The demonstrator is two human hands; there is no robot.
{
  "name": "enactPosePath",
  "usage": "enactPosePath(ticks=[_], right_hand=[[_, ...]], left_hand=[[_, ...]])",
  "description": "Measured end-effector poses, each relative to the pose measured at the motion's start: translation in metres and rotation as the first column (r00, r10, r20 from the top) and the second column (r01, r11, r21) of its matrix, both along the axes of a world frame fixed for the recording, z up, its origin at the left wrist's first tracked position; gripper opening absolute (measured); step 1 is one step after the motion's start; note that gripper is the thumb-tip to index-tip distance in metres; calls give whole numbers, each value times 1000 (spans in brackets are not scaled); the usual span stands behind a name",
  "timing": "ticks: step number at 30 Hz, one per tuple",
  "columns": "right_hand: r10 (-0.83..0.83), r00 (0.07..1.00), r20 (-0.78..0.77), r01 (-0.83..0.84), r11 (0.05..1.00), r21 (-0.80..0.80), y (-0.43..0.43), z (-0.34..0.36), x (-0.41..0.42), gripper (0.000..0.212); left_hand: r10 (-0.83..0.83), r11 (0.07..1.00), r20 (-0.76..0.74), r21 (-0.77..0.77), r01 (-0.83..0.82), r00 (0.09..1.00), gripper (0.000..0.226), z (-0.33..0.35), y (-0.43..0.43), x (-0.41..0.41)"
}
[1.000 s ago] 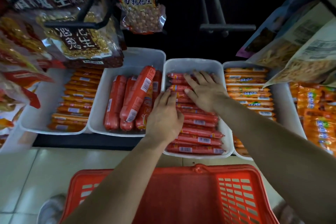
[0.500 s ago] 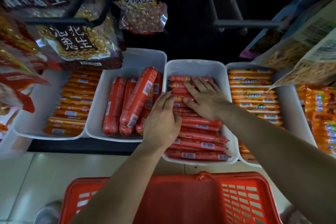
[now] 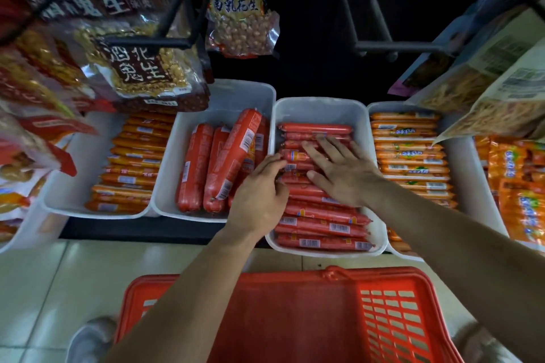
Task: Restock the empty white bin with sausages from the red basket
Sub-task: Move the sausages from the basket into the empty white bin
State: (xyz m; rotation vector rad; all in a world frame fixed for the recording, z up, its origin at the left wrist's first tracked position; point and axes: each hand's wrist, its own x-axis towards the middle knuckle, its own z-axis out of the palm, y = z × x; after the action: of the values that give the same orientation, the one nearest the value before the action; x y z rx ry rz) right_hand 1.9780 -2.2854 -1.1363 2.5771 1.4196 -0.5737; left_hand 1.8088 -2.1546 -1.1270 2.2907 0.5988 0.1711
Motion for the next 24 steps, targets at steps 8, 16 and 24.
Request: enactPosePath(ticks=[8,16,24], right_hand=[[-140,965,221,142,990,7,40,-1,38,68],[-51,997,-57,52,999,1,3,-12,0,67],[-124,992,-35,127,989,80,26,-16,20,75]], left_hand=[[31,999,-1,25,-31,1000,45,-3,-5,-4],[42,997,46,56,-45,998,43,-3,0,-5],[66,998,30,-13,-66,997,40,6,2,-2]])
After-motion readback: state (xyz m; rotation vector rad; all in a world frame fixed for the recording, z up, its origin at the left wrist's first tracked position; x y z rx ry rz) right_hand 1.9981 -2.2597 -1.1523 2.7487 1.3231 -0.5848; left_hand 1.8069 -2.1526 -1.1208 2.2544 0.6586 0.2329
